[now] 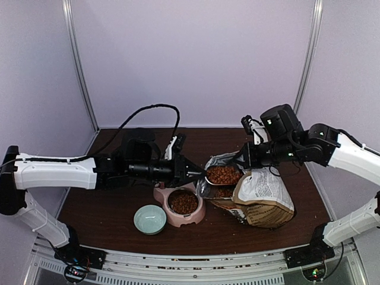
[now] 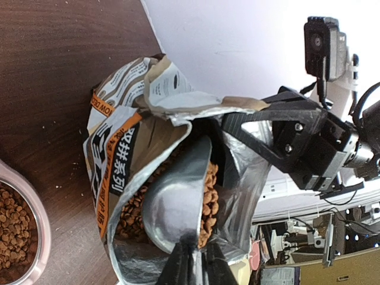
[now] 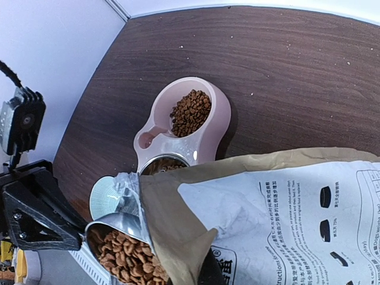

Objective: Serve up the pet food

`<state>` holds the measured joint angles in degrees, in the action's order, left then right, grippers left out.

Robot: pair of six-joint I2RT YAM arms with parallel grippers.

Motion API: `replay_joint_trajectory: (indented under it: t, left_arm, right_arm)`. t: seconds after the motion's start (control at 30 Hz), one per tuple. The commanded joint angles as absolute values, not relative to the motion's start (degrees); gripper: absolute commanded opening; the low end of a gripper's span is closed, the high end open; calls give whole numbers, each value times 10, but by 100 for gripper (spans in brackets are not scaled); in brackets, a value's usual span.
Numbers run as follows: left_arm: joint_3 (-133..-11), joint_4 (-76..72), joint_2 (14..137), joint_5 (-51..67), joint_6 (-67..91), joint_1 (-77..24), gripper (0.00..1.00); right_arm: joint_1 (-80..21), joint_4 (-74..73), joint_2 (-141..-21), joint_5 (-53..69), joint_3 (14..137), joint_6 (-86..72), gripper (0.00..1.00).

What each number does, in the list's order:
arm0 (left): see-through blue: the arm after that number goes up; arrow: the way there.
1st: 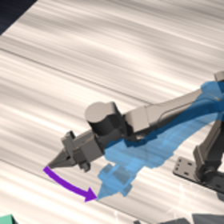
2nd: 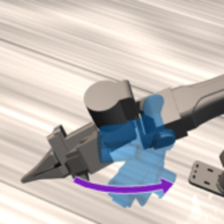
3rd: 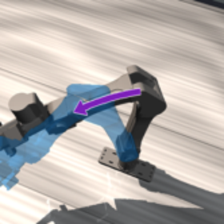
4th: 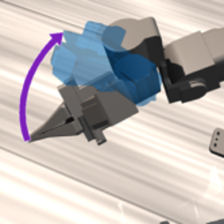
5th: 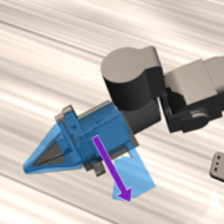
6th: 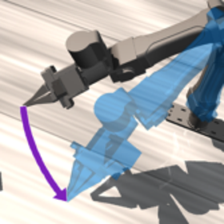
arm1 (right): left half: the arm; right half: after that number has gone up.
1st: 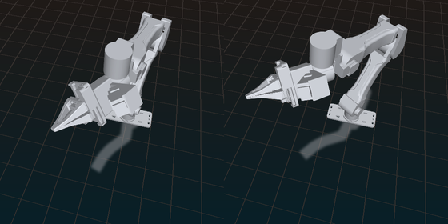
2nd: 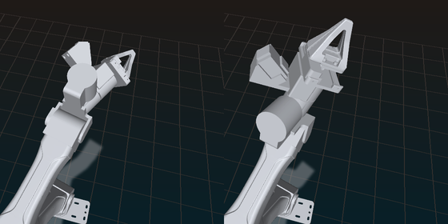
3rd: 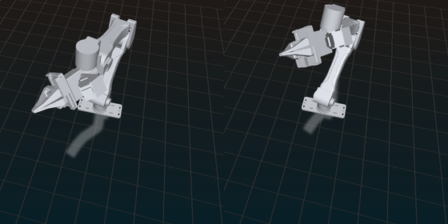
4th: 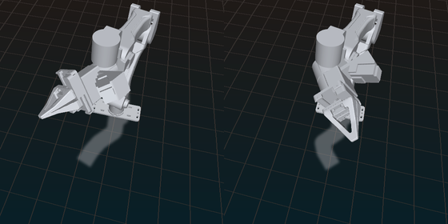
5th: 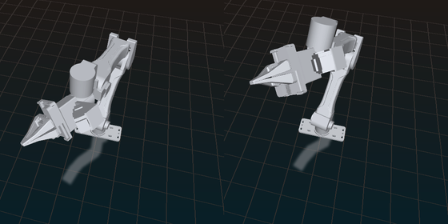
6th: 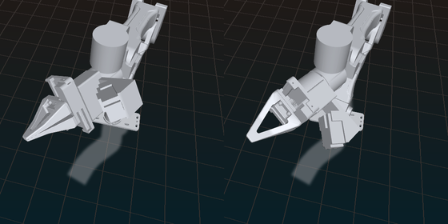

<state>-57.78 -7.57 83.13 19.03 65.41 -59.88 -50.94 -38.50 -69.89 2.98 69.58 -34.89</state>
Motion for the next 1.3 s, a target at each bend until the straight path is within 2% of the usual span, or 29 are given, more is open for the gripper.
replay_joint_trajectory:
  t: [0.0,0.43,0.93,1.27]
  left_arm:
    - [-546,-172,799,180,699,-588,0]
    - [-501,-185,746,158,715,-558,0]
    - [-492,-224,722,169,743,-535,0]
    - [-477,-198,677,190,763,-530,0]
  right_arm:
    - [-500,-293,-706,7,759,-349,0]
    - [-489,-288,-767,1,848,-338,0]
    - [-471,-283,-751,-4,810,-342,0]
    - [-456,-285,-746,-2,806,-343,0]
